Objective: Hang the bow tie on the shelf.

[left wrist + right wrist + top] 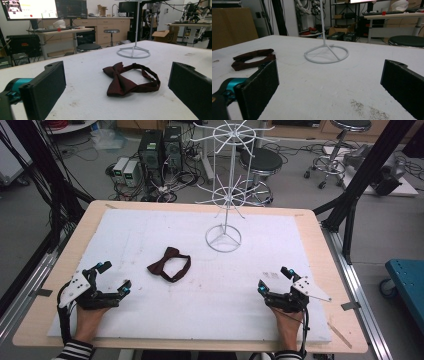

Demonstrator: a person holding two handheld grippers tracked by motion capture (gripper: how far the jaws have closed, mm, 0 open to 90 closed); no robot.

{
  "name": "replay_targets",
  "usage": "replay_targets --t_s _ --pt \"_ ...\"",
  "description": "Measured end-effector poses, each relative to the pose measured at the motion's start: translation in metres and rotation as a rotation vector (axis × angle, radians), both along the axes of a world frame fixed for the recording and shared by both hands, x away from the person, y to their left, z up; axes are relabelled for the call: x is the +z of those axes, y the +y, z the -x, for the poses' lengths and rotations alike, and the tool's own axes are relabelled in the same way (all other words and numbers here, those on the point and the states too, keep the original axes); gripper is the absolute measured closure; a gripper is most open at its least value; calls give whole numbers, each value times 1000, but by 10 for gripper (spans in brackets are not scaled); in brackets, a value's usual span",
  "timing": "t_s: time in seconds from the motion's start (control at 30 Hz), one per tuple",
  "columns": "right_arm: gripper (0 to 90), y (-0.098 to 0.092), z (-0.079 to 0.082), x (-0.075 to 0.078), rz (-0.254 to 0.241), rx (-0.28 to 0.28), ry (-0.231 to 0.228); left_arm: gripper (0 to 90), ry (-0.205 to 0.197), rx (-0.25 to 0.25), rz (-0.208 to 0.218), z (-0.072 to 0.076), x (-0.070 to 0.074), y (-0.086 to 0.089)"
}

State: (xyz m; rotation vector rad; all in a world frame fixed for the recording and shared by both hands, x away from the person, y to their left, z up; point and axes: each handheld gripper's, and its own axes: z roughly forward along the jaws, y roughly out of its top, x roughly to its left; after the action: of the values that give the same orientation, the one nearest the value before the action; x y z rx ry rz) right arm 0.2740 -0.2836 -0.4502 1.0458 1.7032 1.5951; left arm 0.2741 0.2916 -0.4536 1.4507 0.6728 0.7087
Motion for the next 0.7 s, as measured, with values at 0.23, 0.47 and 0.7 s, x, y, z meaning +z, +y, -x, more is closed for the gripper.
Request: replay_targets --t_s 0.23,0.47,0.7 --pt "11 -1 0 0 0 0 -8 17 0 3 -3 0 0 0" --pt "11 -1 0 0 1 -5 -8 17 -1 -2 -3 0 0 0" --pt "10 -2 0 0 -12 -8 -14 17 6 -19 8 0 1 1"
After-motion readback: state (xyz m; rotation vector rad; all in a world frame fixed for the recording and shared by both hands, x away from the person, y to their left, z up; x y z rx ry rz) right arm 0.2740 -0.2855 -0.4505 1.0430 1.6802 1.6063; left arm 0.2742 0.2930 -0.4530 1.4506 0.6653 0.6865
